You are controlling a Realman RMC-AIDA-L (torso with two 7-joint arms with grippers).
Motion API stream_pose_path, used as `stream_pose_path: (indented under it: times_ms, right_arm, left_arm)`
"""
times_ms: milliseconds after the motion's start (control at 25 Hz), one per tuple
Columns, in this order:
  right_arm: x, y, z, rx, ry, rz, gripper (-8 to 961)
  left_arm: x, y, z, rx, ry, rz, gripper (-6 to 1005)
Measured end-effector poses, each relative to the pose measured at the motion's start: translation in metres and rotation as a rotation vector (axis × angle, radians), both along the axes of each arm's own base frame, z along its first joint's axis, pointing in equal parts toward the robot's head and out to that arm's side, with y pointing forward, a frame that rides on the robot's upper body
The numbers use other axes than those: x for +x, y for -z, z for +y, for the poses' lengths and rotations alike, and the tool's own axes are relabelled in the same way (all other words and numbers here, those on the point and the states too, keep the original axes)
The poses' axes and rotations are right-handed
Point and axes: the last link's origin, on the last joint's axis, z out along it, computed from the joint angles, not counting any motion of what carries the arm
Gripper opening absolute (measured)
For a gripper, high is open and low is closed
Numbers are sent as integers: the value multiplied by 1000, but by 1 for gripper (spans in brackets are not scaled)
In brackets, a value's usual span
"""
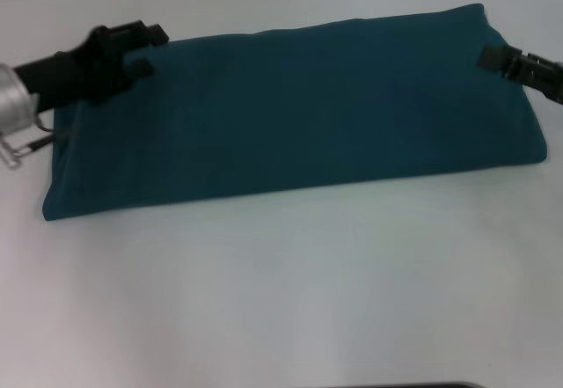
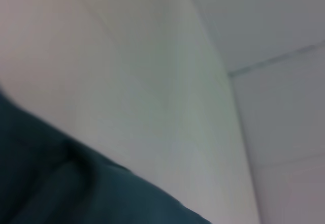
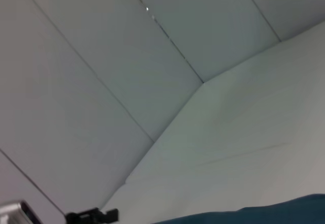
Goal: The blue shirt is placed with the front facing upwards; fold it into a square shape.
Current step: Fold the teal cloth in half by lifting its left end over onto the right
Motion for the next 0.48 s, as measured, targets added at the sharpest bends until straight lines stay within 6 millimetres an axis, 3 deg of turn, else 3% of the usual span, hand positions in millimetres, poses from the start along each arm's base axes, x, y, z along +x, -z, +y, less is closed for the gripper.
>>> stream_pose_path:
  times_ms: [160,480]
  right_arm:
    - [7,4,-6,-3,23,38,907]
    - [7,5,-6,-10,22,40,907]
  left_arm:
    - [-3,17,10,43,-74,45,617]
    - [-14,16,24,130,-156,135,622]
